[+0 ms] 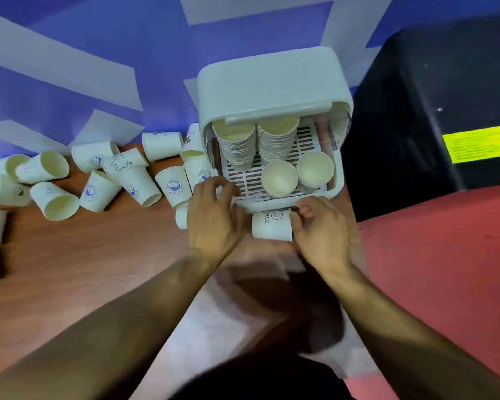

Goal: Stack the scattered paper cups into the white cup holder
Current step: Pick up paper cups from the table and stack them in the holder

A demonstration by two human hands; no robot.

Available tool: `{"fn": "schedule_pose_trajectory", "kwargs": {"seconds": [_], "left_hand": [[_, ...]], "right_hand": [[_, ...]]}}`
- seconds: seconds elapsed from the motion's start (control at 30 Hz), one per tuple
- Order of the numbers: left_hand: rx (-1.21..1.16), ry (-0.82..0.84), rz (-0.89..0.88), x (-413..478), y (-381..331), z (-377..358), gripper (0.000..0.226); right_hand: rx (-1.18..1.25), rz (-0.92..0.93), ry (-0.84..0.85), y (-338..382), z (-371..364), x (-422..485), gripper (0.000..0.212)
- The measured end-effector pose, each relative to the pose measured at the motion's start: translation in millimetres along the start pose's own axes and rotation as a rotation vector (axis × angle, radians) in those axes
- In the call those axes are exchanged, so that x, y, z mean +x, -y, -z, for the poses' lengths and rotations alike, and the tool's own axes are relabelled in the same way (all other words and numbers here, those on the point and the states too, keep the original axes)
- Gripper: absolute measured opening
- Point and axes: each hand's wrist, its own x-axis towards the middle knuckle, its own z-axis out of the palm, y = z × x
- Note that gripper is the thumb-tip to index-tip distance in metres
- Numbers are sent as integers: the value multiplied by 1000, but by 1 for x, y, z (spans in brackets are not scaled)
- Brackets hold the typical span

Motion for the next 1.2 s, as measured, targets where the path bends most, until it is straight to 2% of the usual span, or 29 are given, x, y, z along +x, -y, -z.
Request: {"fn": "schedule_pose_trajectory", "kwargs": {"seconds": [0.1, 0.2, 0.33, 0.4, 0.57, 0.7, 0.8, 0.93, 1.07, 1.2], "left_hand": [[-58, -33, 258, -15, 27, 1, 21], [-64, 79, 356, -20, 40, 6, 23], [69, 387, 214, -19, 48, 5, 31], [93, 485, 179, -15, 50, 3, 34], [207, 637, 99, -14, 53, 8, 33], [254, 689, 35, -12, 46, 21, 35], [316, 687, -11, -10, 41, 30, 32], [431, 522, -248, -9, 44, 34, 33], [337, 425, -404, -7, 37, 48, 22], [170, 292, -420, -3, 20, 64, 19]], "right_hand": [[8, -122, 42, 3, -16, -16, 15], [10, -230, 71, 6, -27, -25, 22], [3, -291, 103, 12, -35, -30, 26], [0, -311, 109, 15, -36, -32, 27], [13, -374, 135, 20, -40, -31, 26], [92, -416, 134, 25, -40, -30, 26], [154, -421, 135, 31, -35, -29, 31], [231, -390, 151, 34, -25, -31, 41], [233, -332, 154, 31, -10, -32, 33], [248, -236, 118, 38, 13, -27, 26]]}}
